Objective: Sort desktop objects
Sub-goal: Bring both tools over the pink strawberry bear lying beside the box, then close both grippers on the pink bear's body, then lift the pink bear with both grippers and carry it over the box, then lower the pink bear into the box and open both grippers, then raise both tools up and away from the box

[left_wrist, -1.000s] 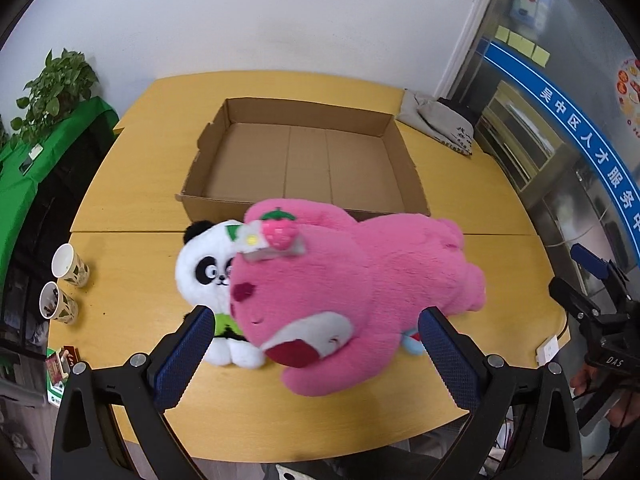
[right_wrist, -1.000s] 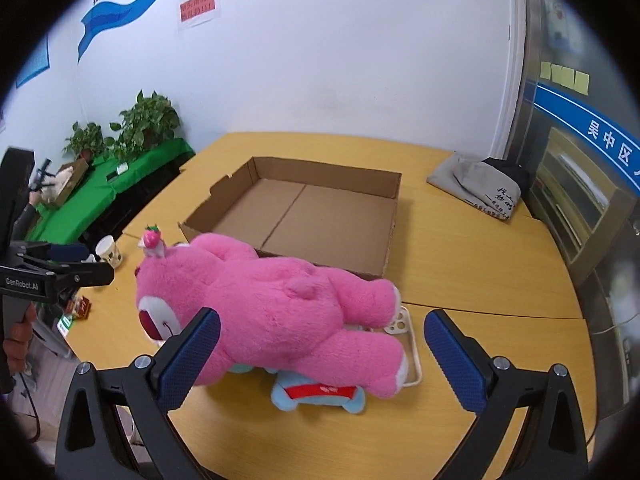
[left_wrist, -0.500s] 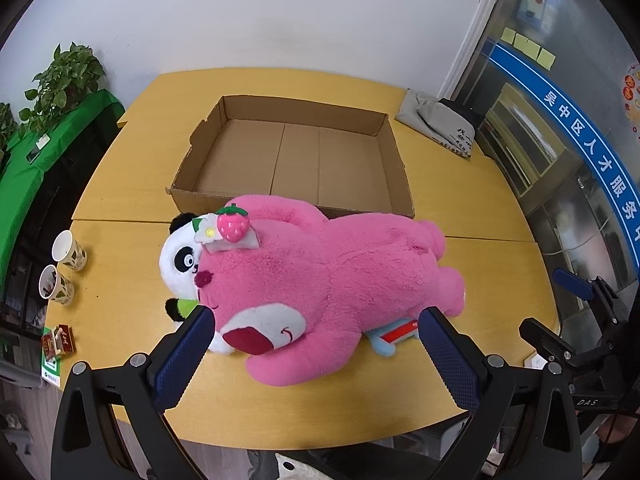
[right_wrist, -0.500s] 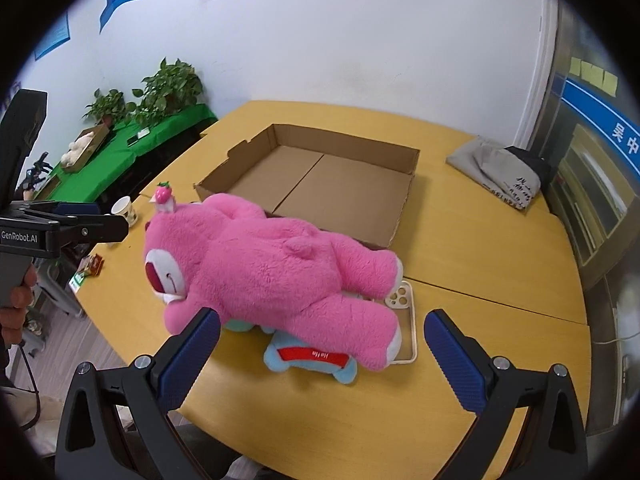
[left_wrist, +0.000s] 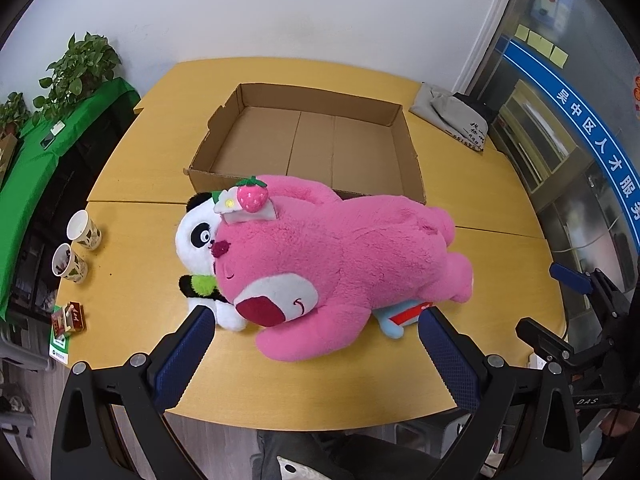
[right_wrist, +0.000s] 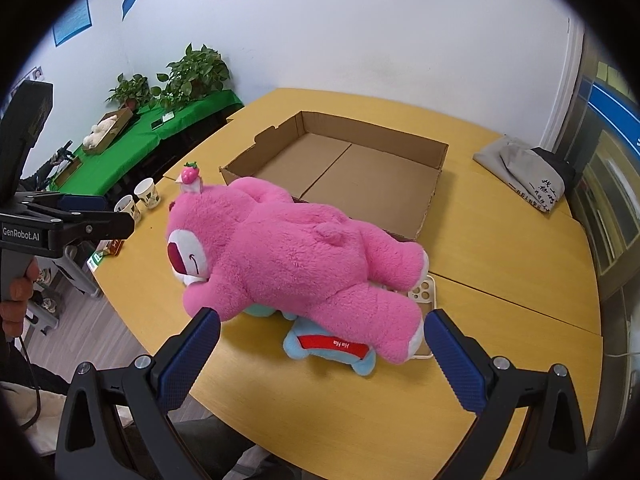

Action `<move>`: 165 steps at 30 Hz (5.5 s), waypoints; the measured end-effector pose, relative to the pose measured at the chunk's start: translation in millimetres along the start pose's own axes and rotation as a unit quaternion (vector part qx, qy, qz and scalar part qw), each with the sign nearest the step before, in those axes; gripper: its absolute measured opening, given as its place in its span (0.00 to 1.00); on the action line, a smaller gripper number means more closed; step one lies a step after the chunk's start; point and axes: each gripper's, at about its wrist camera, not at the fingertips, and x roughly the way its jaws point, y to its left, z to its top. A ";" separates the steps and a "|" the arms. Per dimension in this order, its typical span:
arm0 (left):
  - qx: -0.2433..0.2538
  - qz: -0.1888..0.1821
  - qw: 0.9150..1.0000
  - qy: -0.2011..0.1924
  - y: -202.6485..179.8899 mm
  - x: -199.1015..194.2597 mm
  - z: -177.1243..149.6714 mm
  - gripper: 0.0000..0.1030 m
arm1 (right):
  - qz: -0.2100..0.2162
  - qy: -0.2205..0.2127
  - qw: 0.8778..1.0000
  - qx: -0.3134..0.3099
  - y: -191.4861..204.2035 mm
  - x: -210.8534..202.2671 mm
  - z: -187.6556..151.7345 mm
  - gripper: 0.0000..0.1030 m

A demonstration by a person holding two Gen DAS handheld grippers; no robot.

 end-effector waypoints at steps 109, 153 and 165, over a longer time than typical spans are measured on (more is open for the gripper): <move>0.112 -0.106 0.988 0.002 182.0 389.1 354.4 0.78 | -0.022 0.023 0.999 0.023 -58.5 454.6 210.7 0.59; 0.063 -0.005 0.998 0.011 172.5 191.7 177.3 1.00 | -0.056 0.015 0.997 0.050 -40.3 197.1 147.0 1.00; 0.041 0.006 0.998 -0.050 82.2 95.7 170.3 1.00 | 0.013 -0.028 0.996 0.084 -5.2 141.0 151.5 1.00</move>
